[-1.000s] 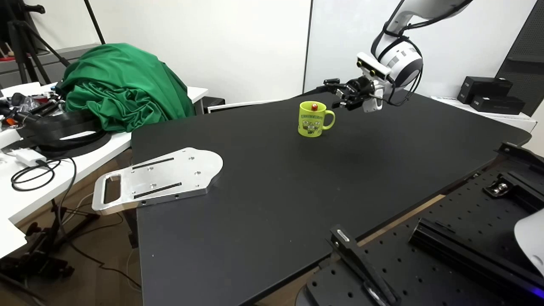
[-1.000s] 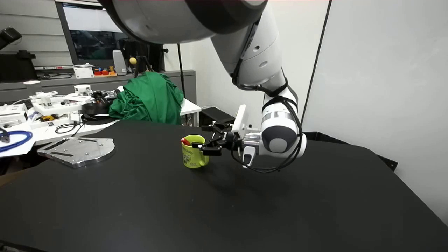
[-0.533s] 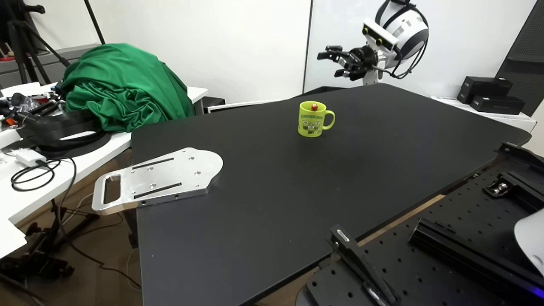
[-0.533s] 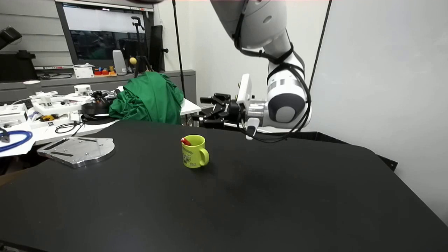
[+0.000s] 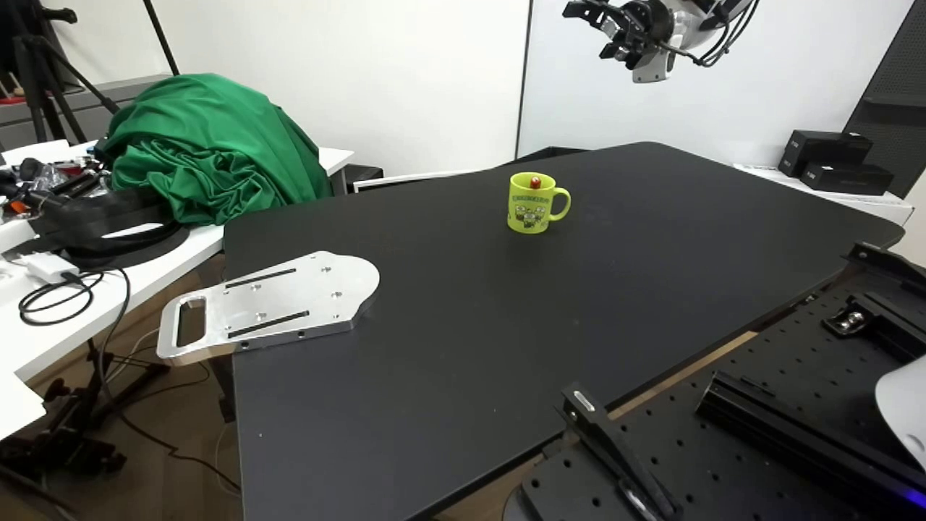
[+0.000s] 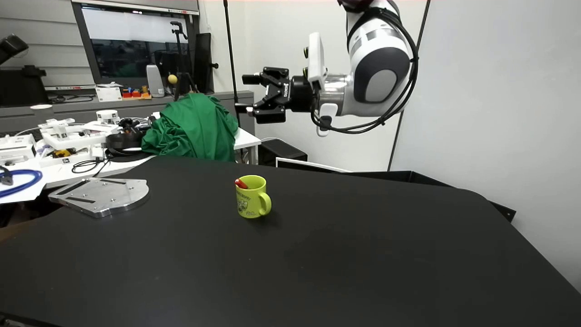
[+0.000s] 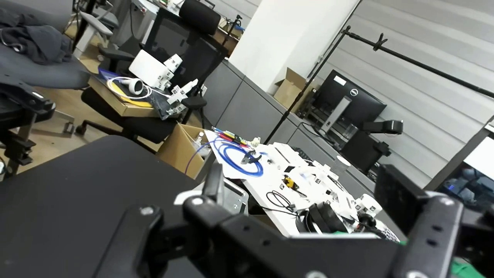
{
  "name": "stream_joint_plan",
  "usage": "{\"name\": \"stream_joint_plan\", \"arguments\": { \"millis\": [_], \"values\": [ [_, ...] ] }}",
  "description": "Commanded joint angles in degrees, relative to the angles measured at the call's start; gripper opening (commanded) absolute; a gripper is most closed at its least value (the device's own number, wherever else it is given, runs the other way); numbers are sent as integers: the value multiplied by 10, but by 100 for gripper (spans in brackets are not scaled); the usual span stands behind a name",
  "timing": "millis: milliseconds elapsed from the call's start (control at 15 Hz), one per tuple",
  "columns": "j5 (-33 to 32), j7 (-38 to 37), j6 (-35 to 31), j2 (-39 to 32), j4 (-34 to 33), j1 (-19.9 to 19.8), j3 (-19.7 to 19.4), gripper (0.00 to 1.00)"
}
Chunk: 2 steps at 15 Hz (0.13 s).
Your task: Place the red marker in the yellow mug
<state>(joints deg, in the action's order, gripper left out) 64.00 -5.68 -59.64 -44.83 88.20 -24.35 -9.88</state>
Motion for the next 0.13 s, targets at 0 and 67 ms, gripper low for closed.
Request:
{"name": "stream_joint_plan", "arguments": {
  "millis": [0, 67],
  "values": [
    [5, 4, 6, 1, 3, 9, -13, 100],
    [5, 6, 7, 0, 5, 9, -13, 100]
  ]
}}
